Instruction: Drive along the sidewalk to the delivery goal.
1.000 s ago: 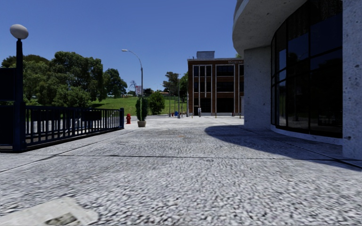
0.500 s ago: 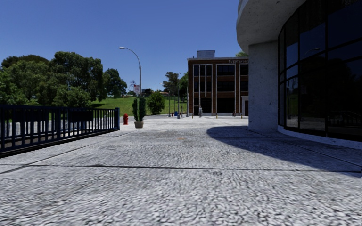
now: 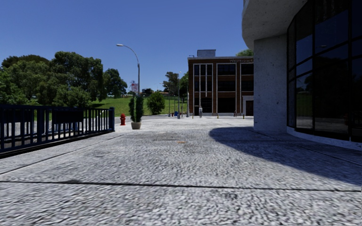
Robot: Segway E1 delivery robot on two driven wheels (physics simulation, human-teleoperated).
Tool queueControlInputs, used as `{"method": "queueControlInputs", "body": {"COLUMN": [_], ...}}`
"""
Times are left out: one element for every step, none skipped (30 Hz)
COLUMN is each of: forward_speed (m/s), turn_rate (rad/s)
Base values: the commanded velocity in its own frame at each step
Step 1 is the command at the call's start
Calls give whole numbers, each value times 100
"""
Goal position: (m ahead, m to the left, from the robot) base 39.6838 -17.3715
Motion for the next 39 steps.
{"method": "queueControlInputs", "body": {"forward_speed": [127,127,127,127,127,127,127,127,127,127,127,127,127,127,127,127,127,127,127,127,127,127,127,127,127,127,127,127,127,127,127,127,127,127,127,127,127,127,127], "turn_rate": [0,0,0,0,0,0,0,0,0,0,0,0,0,0,0,0,0,0,0,0,0,0,0,0,0,0,0,0,0,0,0,0,0,0,0,0,0,0,0]}}
